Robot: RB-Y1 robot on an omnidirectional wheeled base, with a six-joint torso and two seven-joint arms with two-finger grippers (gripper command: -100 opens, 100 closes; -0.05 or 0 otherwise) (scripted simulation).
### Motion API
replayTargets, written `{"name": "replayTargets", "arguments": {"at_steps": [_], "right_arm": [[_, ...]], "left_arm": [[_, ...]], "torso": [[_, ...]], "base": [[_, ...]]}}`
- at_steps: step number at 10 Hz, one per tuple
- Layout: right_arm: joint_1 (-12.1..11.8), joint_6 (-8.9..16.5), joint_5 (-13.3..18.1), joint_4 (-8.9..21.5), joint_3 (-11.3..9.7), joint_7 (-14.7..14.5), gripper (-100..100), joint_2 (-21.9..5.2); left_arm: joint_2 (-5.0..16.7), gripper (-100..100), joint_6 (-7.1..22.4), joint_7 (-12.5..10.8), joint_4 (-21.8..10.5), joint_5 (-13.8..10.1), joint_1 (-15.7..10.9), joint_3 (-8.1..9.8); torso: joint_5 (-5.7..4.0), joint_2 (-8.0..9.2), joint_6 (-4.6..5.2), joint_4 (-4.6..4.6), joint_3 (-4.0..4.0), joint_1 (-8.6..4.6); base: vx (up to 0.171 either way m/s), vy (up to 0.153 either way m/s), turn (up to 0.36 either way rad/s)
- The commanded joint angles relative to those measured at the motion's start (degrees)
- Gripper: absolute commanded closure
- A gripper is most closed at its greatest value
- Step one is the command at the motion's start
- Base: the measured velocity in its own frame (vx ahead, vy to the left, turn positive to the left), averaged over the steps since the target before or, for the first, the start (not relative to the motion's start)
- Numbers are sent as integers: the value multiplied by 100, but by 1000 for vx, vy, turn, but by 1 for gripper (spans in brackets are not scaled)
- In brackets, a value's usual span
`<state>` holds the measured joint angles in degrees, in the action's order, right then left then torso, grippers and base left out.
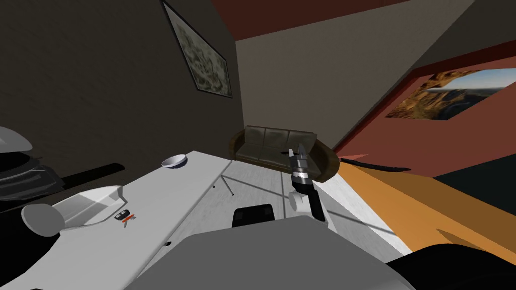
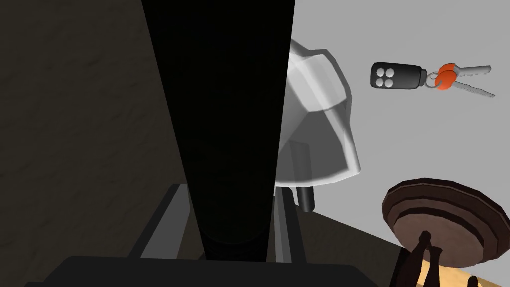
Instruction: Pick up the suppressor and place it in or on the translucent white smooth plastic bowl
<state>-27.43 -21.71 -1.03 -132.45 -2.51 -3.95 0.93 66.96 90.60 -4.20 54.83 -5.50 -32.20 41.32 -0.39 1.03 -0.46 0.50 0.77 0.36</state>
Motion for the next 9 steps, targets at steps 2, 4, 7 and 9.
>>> {"name": "replayTargets", "arguments": {"at_steps": [2, 4, 7, 9], "right_arm": [[0, 0, 0, 0, 0, 0, 0, 0], [-1, 0, 0, 0, 0, 0, 0, 0], [-1, 0, 0, 0, 1, 0, 0, 0], [-1, 0, 0, 0, 1, 0, 0, 0]], "left_arm": [[154, 100, 156, -203, -342, 68, -9, 216], [207, 100, 221, -335, -580, 103, -34, 319], [287, 100, 322, -590, -1035, 171, -76, 502], [338, 100, 380, -750, -1326, 216, -98, 616]], "torso": [[7, -1, 0, -2, -2, 15], [12, -10, -4, -3, -6, 17], [8, -30, -3, -6, -17, 13], [10, -19, -5, -3, -11, 16]], "base": [[-116, 171, -219], [-91, 140, -151], [-78, 138, -156], [-95, 141, -172]]}}
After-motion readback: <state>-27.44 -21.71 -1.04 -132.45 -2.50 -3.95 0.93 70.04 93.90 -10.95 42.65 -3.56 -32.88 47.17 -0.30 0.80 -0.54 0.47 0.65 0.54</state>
